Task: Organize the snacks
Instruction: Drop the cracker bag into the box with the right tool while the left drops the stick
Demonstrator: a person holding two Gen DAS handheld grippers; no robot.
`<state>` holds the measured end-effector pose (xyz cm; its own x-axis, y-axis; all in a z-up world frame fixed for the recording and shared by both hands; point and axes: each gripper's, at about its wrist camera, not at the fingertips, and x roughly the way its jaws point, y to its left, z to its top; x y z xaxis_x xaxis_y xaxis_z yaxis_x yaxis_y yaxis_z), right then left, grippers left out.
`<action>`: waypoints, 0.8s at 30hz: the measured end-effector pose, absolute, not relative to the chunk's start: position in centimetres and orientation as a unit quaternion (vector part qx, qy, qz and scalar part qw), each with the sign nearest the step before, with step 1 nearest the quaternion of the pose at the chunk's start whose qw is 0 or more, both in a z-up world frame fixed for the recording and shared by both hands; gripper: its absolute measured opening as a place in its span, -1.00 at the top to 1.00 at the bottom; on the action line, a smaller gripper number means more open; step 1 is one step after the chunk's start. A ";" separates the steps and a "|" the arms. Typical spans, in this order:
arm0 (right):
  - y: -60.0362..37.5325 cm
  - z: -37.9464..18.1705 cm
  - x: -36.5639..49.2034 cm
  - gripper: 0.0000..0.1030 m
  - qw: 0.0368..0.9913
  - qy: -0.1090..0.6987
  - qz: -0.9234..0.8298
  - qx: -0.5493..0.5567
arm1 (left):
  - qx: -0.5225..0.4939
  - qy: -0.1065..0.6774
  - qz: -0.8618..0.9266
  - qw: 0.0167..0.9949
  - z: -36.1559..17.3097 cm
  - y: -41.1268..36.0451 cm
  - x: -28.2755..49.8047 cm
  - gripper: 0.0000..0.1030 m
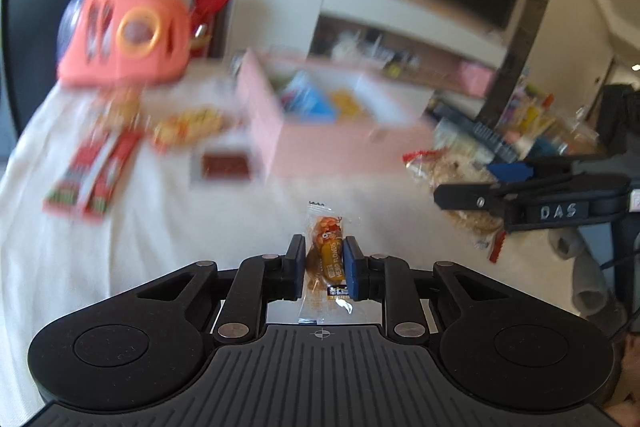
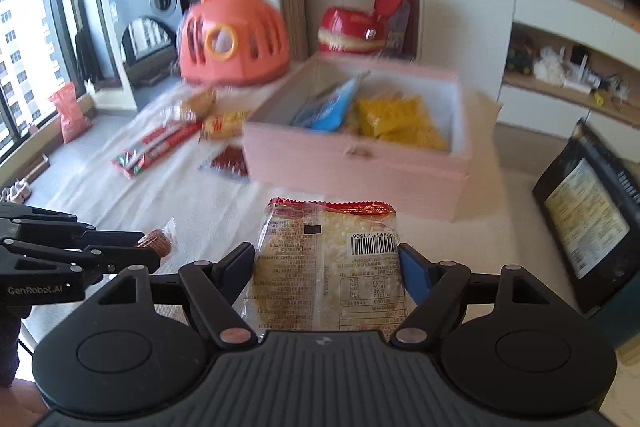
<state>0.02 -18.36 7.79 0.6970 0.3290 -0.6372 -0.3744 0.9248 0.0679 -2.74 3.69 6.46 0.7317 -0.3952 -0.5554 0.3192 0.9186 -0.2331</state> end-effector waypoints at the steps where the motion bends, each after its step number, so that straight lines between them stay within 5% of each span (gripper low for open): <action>1: -18.9 8.7 -0.1 -0.49 0.925 0.328 0.188 -0.030 | -0.057 0.291 -0.198 0.934 8.0 3.4 -2.4 0.53; 7: -22.9 16.9 1.4 -0.50 0.957 0.238 0.164 0.012 | -0.060 0.249 -0.245 0.935 14.2 -0.6 6.3 0.53; 13: -24.6 20.4 5.9 -0.50 0.972 0.207 0.113 0.015 | -0.130 0.353 -0.259 0.890 8.9 -5.5 17.5 0.49; 24: -21.7 19.1 16.2 -0.60 0.959 0.248 0.126 0.044 | -0.223 0.309 -0.118 0.917 8.5 4.2 16.1 0.49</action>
